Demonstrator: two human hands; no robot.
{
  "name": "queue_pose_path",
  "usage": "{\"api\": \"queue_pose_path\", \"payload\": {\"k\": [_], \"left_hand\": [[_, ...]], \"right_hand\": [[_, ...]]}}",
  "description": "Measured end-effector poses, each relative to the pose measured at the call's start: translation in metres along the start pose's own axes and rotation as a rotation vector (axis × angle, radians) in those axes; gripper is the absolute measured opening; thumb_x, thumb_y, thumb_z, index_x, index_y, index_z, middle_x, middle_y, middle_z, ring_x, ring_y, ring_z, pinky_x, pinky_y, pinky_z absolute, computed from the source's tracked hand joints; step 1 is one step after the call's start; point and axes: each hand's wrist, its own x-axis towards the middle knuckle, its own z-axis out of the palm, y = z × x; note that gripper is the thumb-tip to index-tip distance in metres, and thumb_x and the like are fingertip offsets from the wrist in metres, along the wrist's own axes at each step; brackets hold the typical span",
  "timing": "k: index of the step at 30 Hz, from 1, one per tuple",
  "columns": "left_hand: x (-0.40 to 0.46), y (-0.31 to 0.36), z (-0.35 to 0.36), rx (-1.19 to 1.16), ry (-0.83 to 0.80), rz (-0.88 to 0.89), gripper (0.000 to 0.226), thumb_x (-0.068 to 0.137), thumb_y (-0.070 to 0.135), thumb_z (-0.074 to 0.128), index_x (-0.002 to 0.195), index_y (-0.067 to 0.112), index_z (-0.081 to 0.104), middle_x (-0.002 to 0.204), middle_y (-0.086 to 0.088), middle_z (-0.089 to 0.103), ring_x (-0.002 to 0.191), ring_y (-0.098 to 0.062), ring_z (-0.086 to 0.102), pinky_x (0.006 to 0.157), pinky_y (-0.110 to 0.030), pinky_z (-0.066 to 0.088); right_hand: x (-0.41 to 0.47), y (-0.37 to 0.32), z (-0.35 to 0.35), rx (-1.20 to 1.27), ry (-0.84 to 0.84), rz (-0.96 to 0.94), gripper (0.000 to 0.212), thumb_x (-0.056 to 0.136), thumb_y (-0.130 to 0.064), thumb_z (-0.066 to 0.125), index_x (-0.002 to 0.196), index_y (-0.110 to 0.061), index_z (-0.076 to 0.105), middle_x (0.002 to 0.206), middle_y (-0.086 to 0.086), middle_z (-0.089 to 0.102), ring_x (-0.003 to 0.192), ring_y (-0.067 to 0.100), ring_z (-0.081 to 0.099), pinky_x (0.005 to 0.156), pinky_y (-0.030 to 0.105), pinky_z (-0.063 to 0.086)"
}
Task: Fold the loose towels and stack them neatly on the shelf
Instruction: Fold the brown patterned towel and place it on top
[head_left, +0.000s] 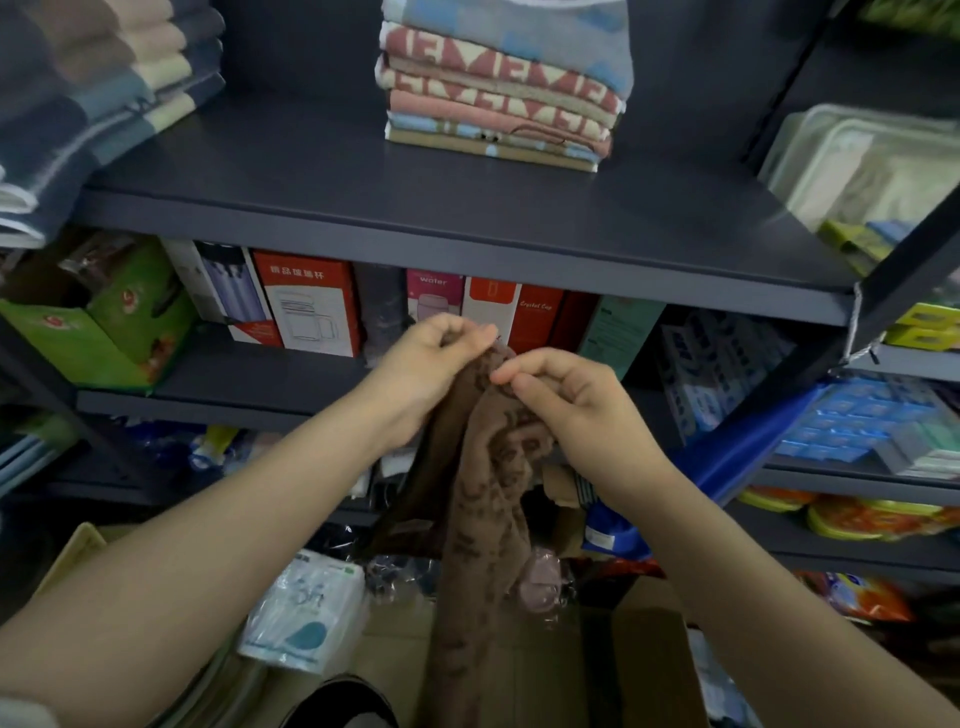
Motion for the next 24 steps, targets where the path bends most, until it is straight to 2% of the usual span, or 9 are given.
{"api": "queue_pose_path", "payload": {"k": [3, 6, 7, 9, 11, 14, 17, 20, 24], "left_hand": [[-0.010, 0.004, 0.007, -0.053, -0.073, 0.033, 0.007, 0.088, 0.024, 0.059, 0.089, 0.019, 0.063, 0.078, 0.004, 0.066, 0.072, -0.007, 0.064, 0.064, -0.019, 0.052], [-0.014, 0.002, -0.001, -0.303, -0.199, -0.062, 0.012, 0.087, 0.013, 0.057, 0.094, 0.013, 0.067, 0.083, -0.004, 0.071, 0.076, -0.016, 0.068, 0.062, -0.024, 0.054], [-0.015, 0.000, -0.004, -0.326, -0.240, -0.070, 0.015, 0.087, 0.010, 0.056, 0.091, 0.014, 0.069, 0.083, -0.005, 0.072, 0.077, -0.017, 0.068, 0.063, -0.025, 0.055], [-0.016, -0.006, -0.006, -0.198, -0.255, -0.031, 0.022, 0.086, 0.008, 0.057, 0.081, 0.022, 0.073, 0.079, -0.001, 0.072, 0.074, -0.013, 0.068, 0.061, -0.023, 0.053], [-0.016, -0.010, -0.005, -0.071, -0.190, 0.029, 0.023, 0.085, 0.006, 0.060, 0.077, 0.025, 0.071, 0.074, 0.006, 0.070, 0.071, -0.007, 0.066, 0.060, -0.019, 0.050], [-0.011, -0.010, -0.005, 0.018, -0.026, 0.113, 0.021, 0.084, 0.005, 0.063, 0.082, 0.026, 0.067, 0.069, 0.012, 0.069, 0.067, 0.000, 0.064, 0.058, -0.013, 0.048], [-0.010, -0.009, -0.004, 0.008, 0.023, 0.160, 0.020, 0.082, 0.002, 0.064, 0.083, 0.022, 0.067, 0.070, 0.009, 0.071, 0.064, -0.001, 0.066, 0.055, -0.011, 0.048], [-0.012, -0.008, -0.002, -0.001, 0.040, 0.198, 0.022, 0.081, 0.001, 0.065, 0.081, 0.022, 0.067, 0.069, 0.008, 0.071, 0.065, -0.001, 0.066, 0.056, -0.011, 0.048], [-0.016, -0.006, 0.000, -0.015, 0.077, 0.164, 0.030, 0.081, -0.004, 0.061, 0.078, 0.025, 0.069, 0.067, 0.009, 0.070, 0.062, -0.002, 0.065, 0.052, -0.014, 0.048]], "right_hand": [[-0.001, -0.004, -0.006, 0.073, -0.021, 0.002, 0.026, 0.091, 0.003, 0.046, 0.098, -0.014, 0.064, 0.095, 0.002, 0.069, 0.090, 0.012, 0.066, 0.073, 0.021, 0.054], [-0.004, -0.004, -0.016, 0.057, -0.115, -0.010, 0.039, 0.085, 0.014, 0.045, 0.108, -0.014, 0.060, 0.099, 0.007, 0.069, 0.098, 0.016, 0.066, 0.086, 0.024, 0.052], [-0.004, -0.003, -0.018, 0.015, -0.107, -0.003, 0.038, 0.086, 0.012, 0.047, 0.108, -0.016, 0.060, 0.096, 0.005, 0.070, 0.096, 0.013, 0.067, 0.086, 0.024, 0.052], [-0.003, 0.003, -0.015, -0.149, -0.023, 0.003, 0.027, 0.087, 0.000, 0.054, 0.099, -0.023, 0.062, 0.085, -0.005, 0.071, 0.086, 0.006, 0.068, 0.078, 0.020, 0.053], [-0.001, 0.010, -0.011, -0.435, 0.088, -0.086, 0.018, 0.085, -0.008, 0.059, 0.092, -0.023, 0.067, 0.082, -0.013, 0.065, 0.082, 0.005, 0.064, 0.077, 0.021, 0.051], [0.004, 0.020, -0.006, -0.733, 0.134, -0.258, 0.015, 0.085, -0.008, 0.060, 0.097, -0.011, 0.068, 0.098, -0.002, 0.054, 0.095, 0.016, 0.052, 0.085, 0.031, 0.044], [0.006, 0.023, -0.001, -0.729, 0.053, -0.335, 0.015, 0.088, -0.009, 0.052, 0.098, -0.006, 0.062, 0.096, 0.005, 0.062, 0.088, 0.023, 0.057, 0.077, 0.045, 0.048], [0.008, 0.021, 0.006, -0.713, 0.107, -0.371, 0.024, 0.090, -0.019, 0.046, 0.102, -0.007, 0.062, 0.096, 0.008, 0.065, 0.086, 0.027, 0.061, 0.069, 0.047, 0.051], [0.011, 0.019, 0.016, -0.719, 0.163, -0.439, 0.025, 0.091, -0.020, 0.046, 0.104, -0.009, 0.064, 0.102, 0.008, 0.066, 0.093, 0.029, 0.062, 0.068, 0.049, 0.053]]}}
